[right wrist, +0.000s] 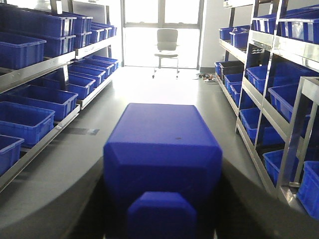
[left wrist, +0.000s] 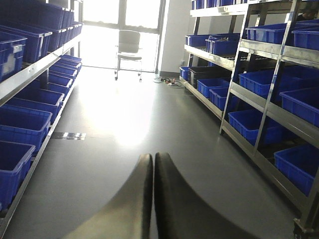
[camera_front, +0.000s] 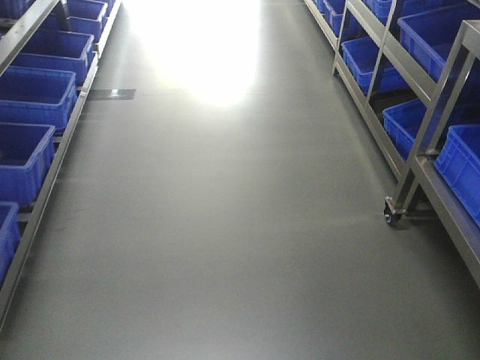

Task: Pour parts from conveyor to right shelf
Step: 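Drive down the aisle between shelves of blue bins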

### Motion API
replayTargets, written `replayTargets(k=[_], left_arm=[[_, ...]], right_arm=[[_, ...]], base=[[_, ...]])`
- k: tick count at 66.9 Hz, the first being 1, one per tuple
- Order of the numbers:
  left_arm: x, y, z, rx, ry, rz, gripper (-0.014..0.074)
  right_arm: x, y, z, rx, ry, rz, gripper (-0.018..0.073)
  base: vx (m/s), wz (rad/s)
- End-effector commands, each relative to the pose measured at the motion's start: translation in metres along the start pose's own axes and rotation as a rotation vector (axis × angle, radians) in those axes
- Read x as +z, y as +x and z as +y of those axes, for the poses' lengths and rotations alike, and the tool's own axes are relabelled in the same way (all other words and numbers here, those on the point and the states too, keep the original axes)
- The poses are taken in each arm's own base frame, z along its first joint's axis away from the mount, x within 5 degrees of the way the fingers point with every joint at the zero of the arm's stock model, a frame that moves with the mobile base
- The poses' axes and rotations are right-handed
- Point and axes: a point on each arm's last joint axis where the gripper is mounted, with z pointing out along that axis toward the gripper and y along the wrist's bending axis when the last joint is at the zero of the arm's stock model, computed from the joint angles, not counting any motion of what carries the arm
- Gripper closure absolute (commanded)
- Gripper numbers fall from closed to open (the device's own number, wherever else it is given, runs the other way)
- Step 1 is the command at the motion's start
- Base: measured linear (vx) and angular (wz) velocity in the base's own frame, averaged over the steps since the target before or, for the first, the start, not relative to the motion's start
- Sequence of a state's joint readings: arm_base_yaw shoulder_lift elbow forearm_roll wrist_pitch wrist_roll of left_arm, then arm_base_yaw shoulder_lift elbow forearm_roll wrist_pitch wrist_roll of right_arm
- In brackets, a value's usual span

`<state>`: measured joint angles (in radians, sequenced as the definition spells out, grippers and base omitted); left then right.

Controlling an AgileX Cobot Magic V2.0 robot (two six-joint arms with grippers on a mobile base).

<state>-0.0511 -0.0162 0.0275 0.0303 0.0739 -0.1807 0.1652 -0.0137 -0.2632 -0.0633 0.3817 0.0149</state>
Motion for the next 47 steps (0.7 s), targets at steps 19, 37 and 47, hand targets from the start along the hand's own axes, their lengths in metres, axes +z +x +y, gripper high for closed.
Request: replayTargets(k=[19,37,47], left_arm=[[0.0001,0.0002,-0.0005,-0.013,0.017,-0.059,0.0603],[0.0001,0.0002,-0.0005,-0.013,0.017,-0.059,0.0603],[0.0001,0.0002,-0.0005,-0.013,0.017,-0.059,0.0603]], right_arm=[[-0.0023,-0.0154,-0.0006,-0.014,0.006,-0.098,0.0564],[-0.0023,-0.0154,-0.0006,-0.014,0.006,-0.098,0.0564],[-0.0023,-0.0154,-0.0006,-0.014,0.006,-0.098,0.0564]], base=[[0.54,-0.09],[0.6,0.07],[0.61,0.11]])
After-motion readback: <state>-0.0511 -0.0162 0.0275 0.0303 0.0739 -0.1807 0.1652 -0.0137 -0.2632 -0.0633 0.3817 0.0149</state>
